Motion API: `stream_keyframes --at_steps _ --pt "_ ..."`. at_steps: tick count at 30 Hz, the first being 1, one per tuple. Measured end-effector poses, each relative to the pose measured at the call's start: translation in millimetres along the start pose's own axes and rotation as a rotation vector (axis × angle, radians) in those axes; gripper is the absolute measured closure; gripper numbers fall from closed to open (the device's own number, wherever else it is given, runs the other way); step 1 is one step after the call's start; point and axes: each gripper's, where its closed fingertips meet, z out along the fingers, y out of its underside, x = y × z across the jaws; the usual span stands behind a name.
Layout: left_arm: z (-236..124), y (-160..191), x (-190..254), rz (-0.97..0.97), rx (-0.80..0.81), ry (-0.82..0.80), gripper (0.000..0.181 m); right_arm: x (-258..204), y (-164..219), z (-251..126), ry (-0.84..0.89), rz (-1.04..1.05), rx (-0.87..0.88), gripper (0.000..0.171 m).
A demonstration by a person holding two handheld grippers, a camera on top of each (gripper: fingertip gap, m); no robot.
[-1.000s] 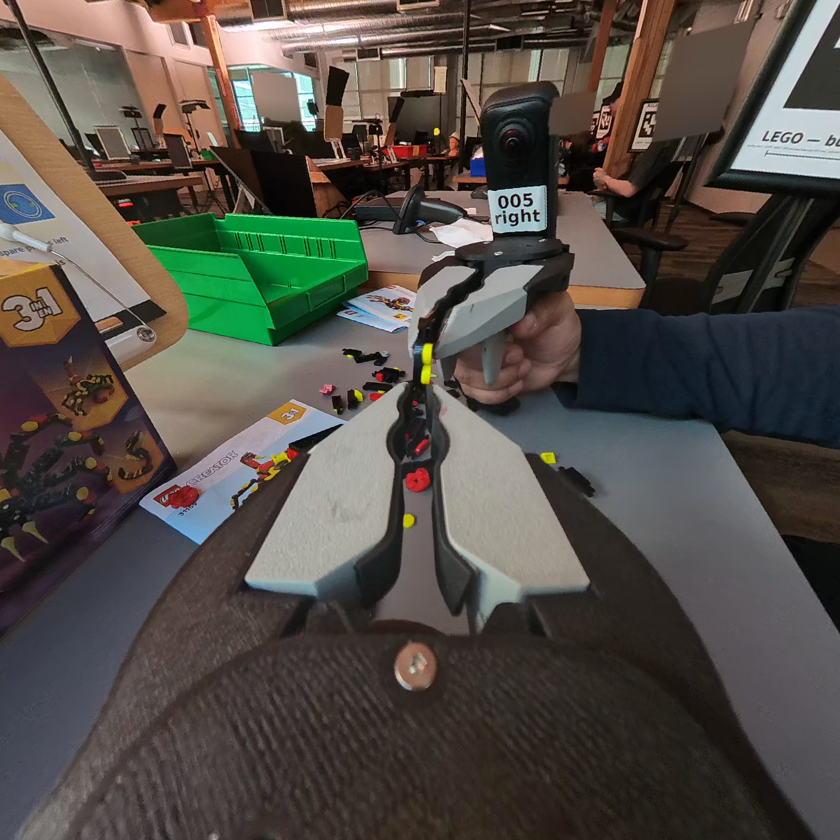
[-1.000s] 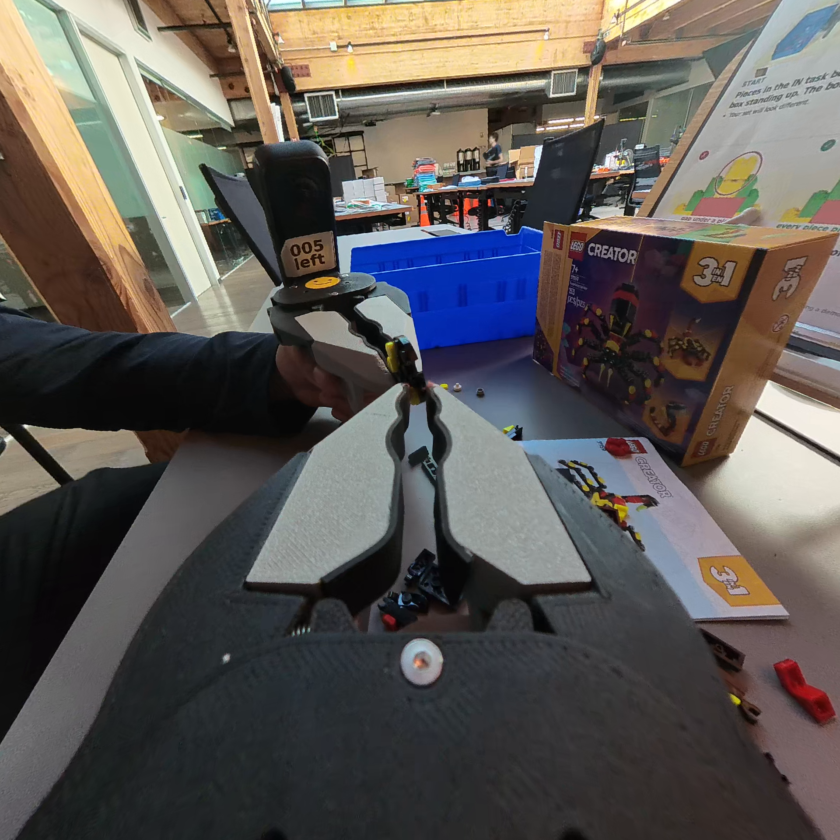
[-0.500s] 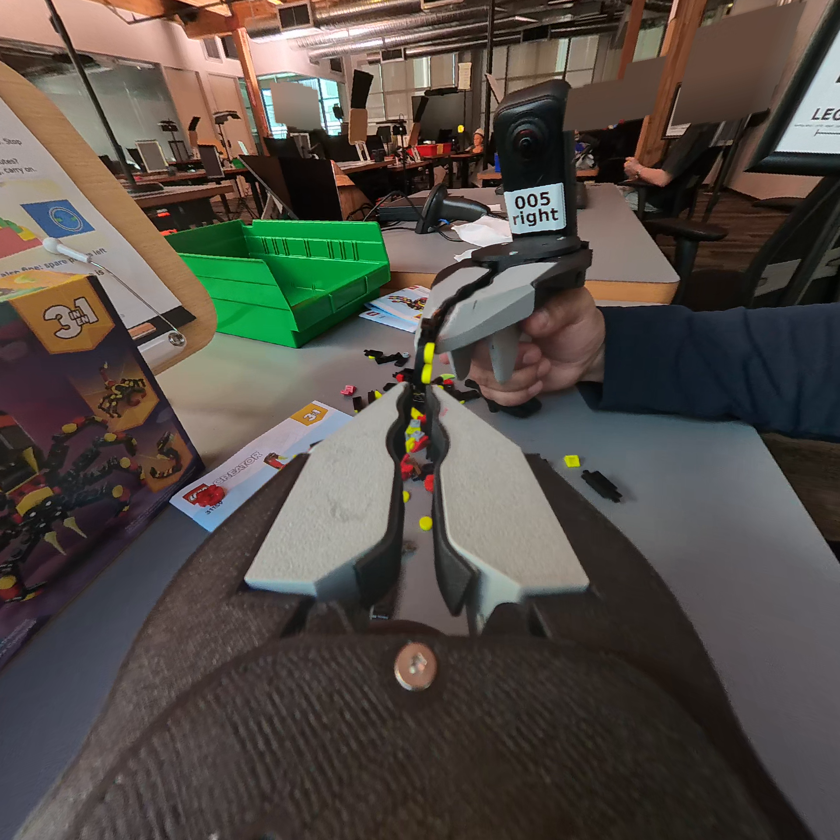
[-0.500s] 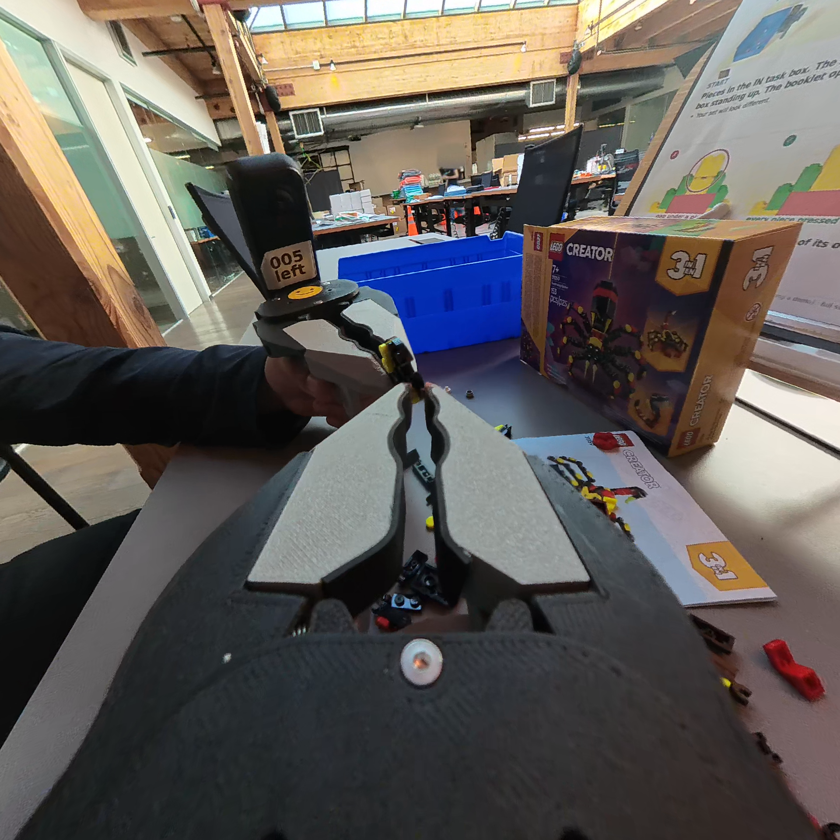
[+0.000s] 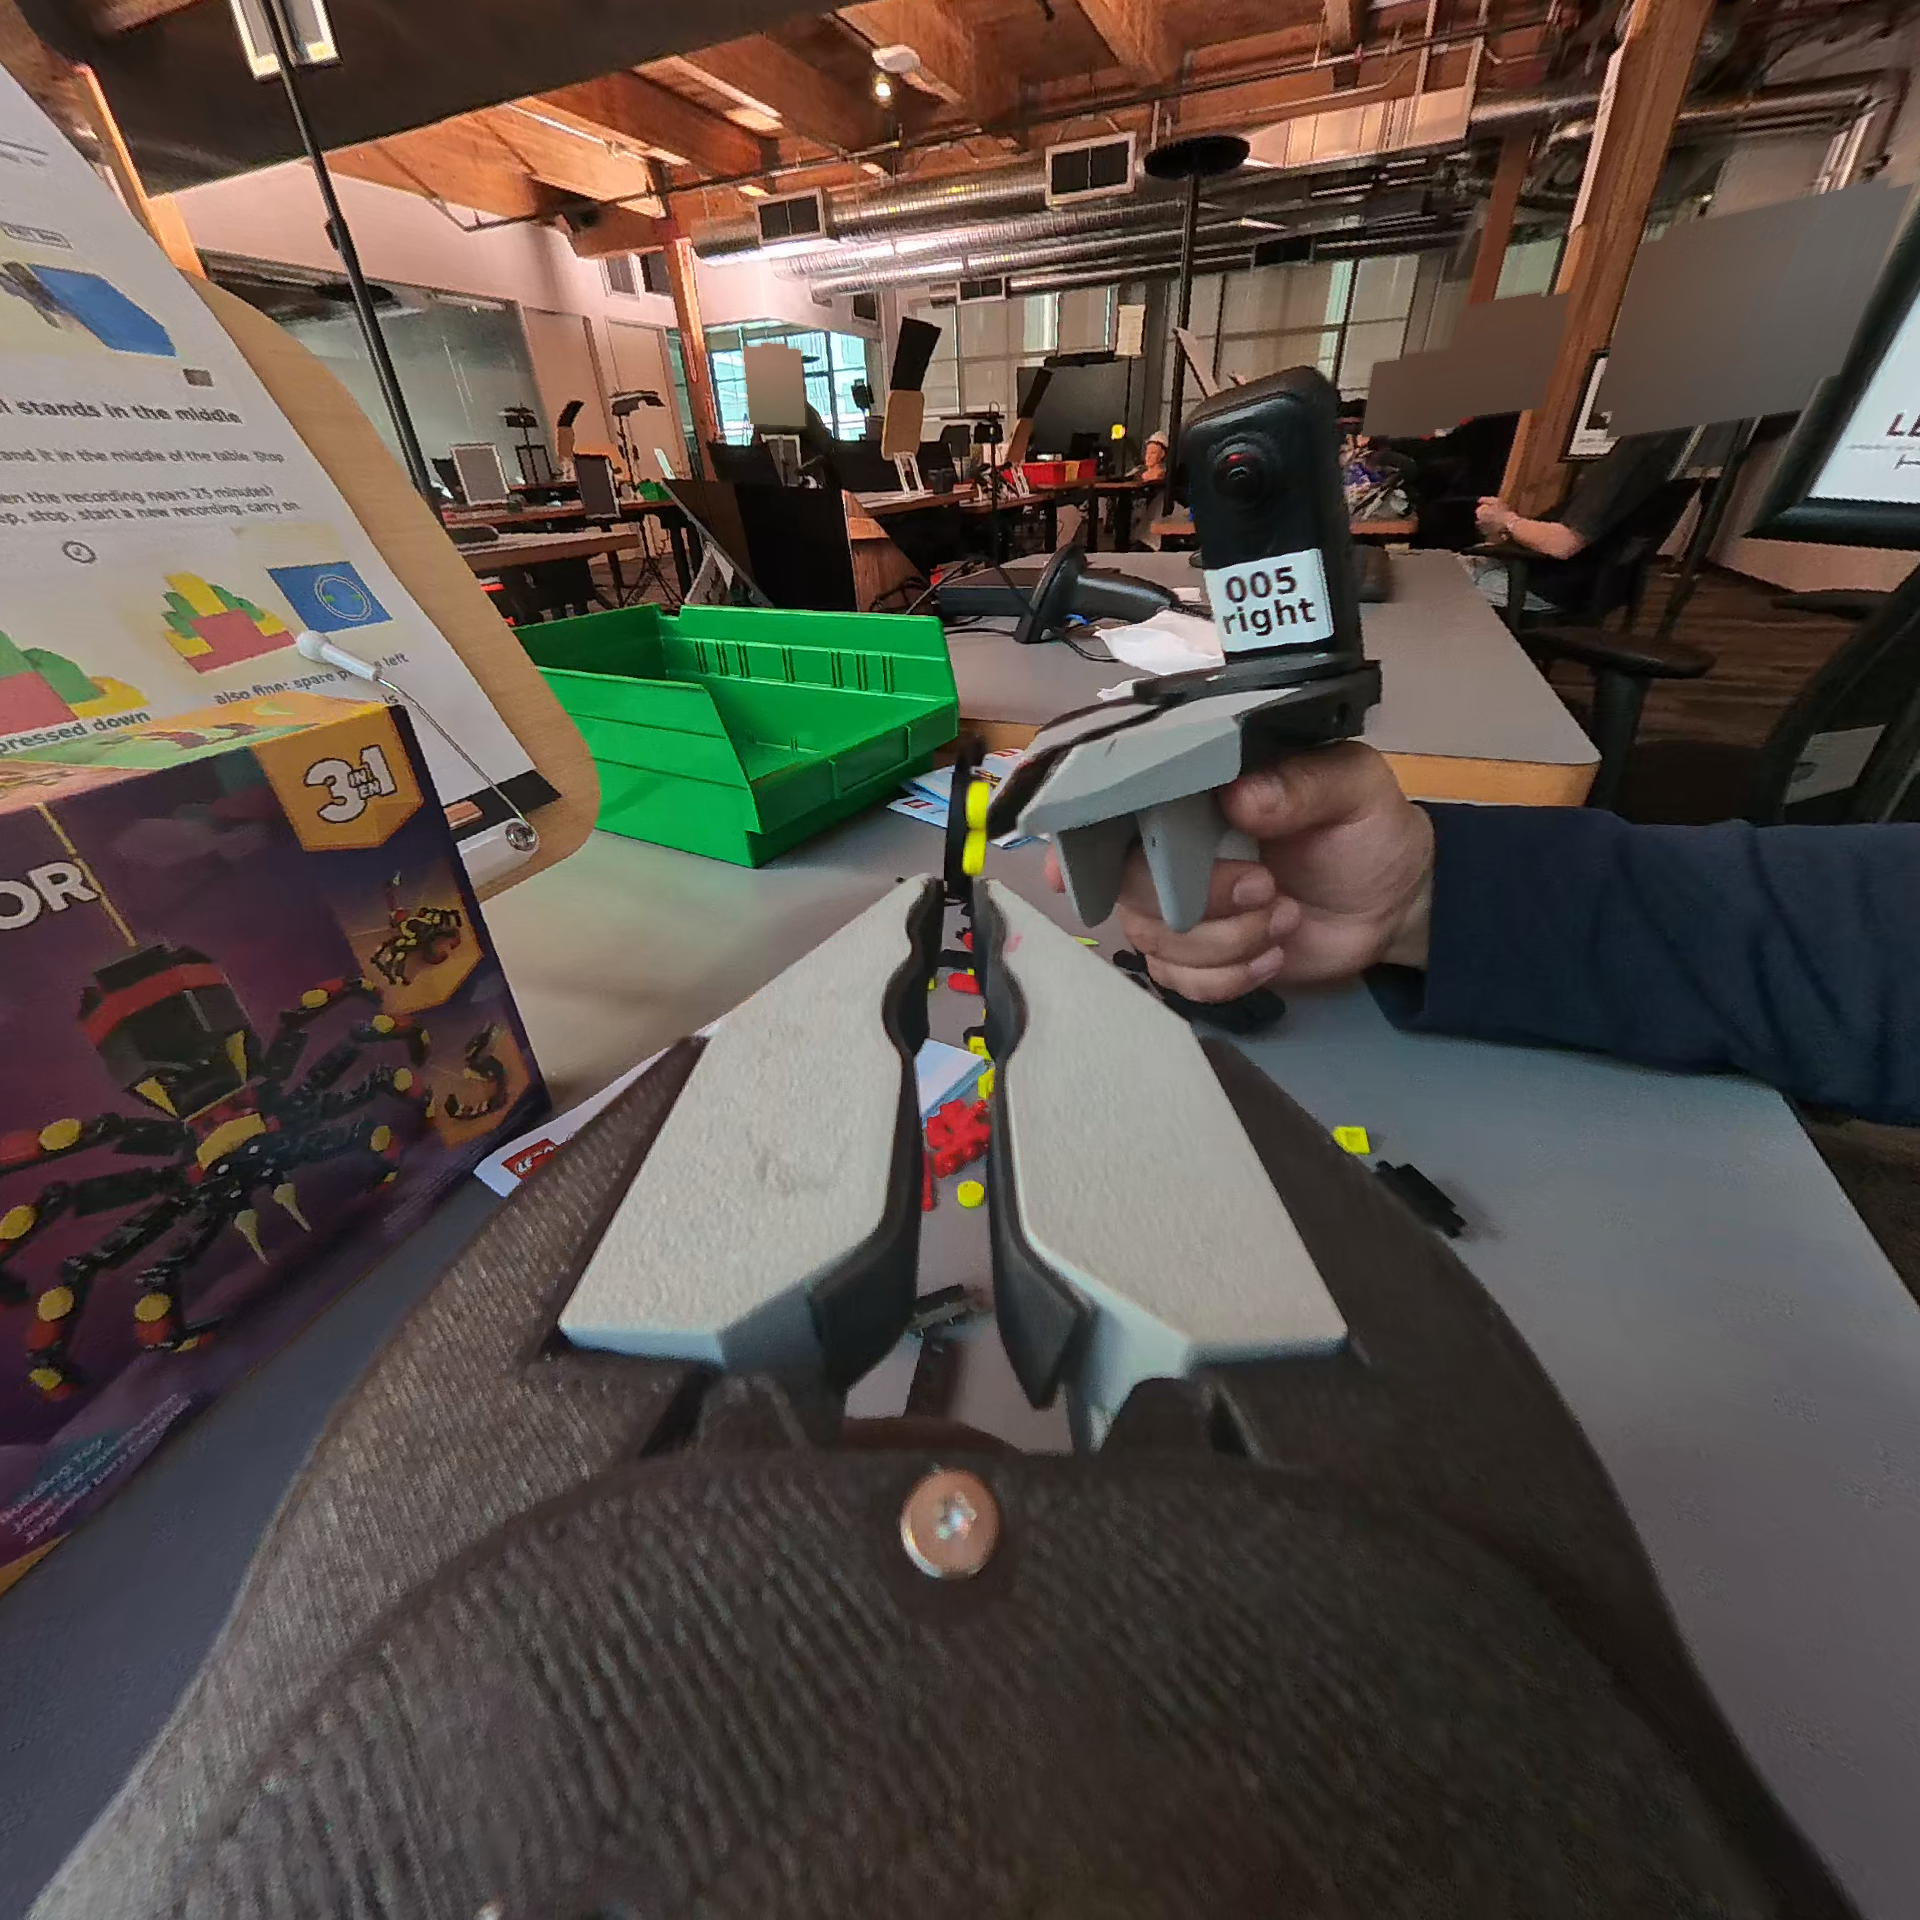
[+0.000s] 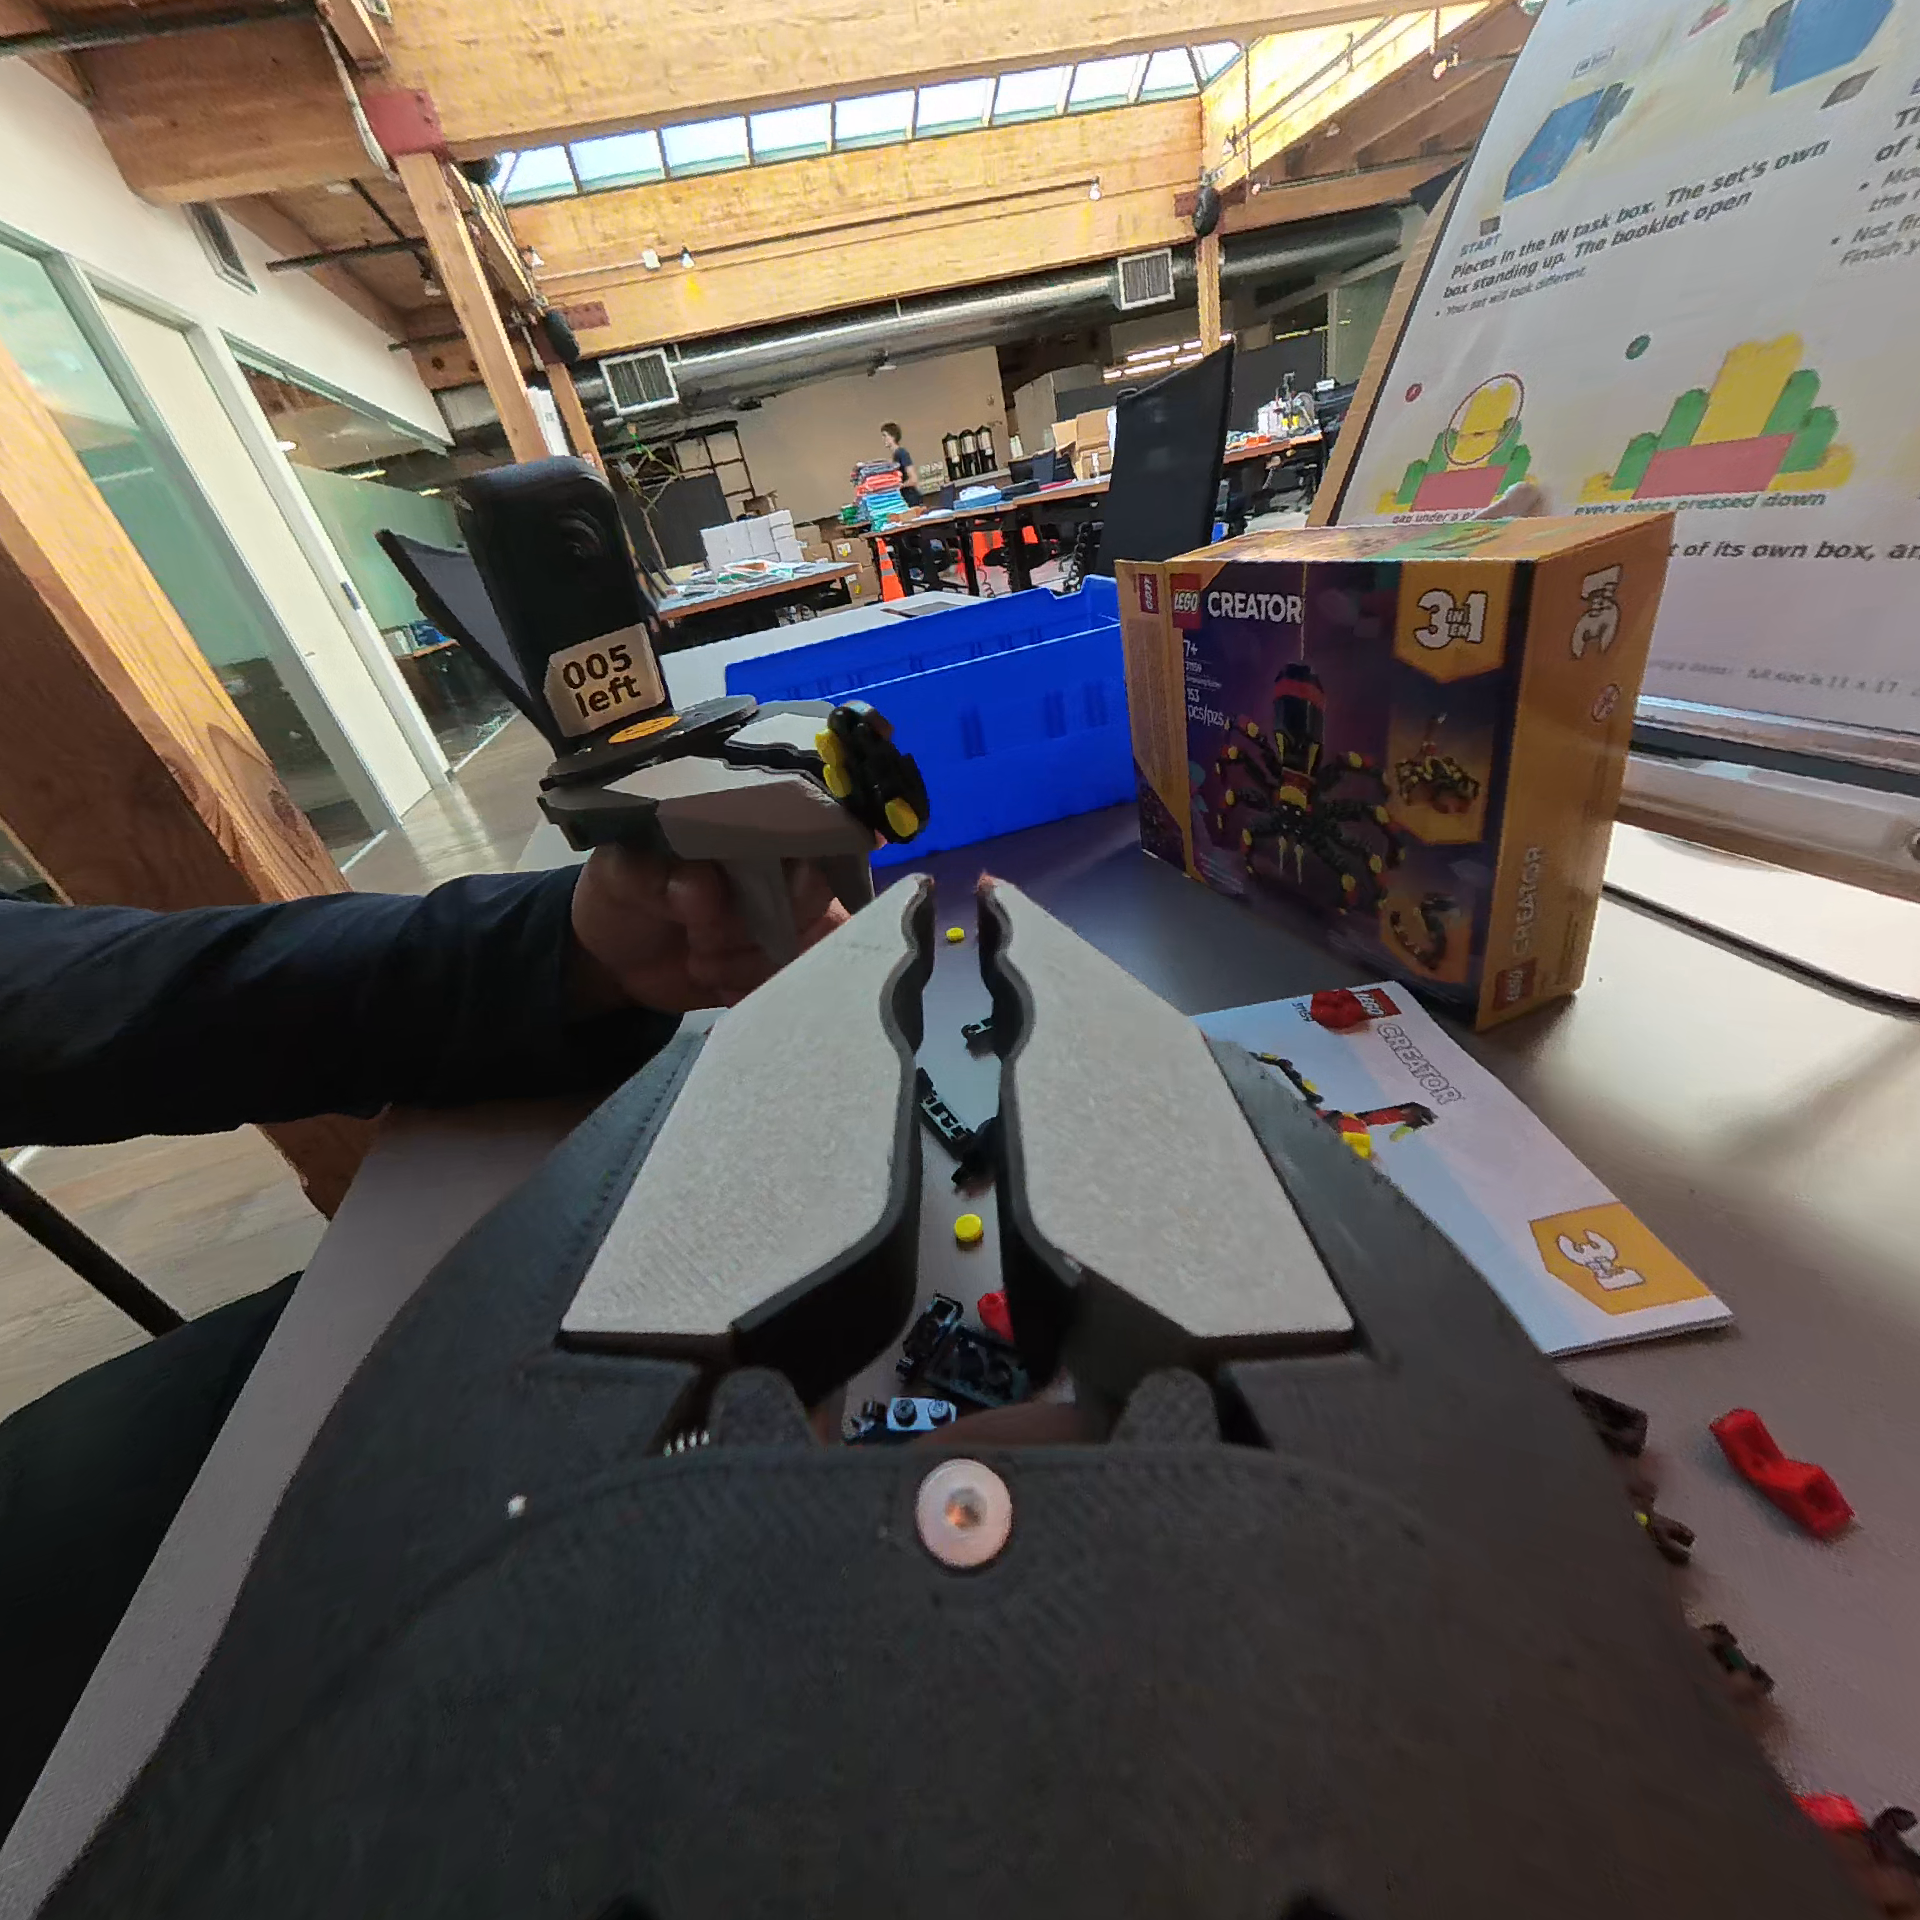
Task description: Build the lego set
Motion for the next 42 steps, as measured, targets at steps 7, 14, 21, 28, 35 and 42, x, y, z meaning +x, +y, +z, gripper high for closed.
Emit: stream_keyframes --at_steps 7,14,21,28,35,42 --pt "2 2 3 0.021 -0.014 0.015 0.179 2 13 11 0.027 0.025 -0.078 0.162" --pt "5 12 0 0.113 -0.071 -0.040 0.179 -6 8 12 -0.037 0.114 -0.050 0.160" --pt "11 22 2 0.195 -0.132 -0.071 0.179 0 15 16 0.022 0.068 -0.096 0.162" --pt "10 19 0 0.191 -0.111 -0.099 0.177 -3 16 17 -0.005 0.086 -0.101 0.165" --pt "9 11 10 0.117 -0.062 -0.028 0.175 -9 9 15 -0.060 0.123 -0.063 0.165" --pt "9 11 17 0.070 -0.056 0.025 0.175 -21 12 17 -0.136 0.156 -0.075 0.165"
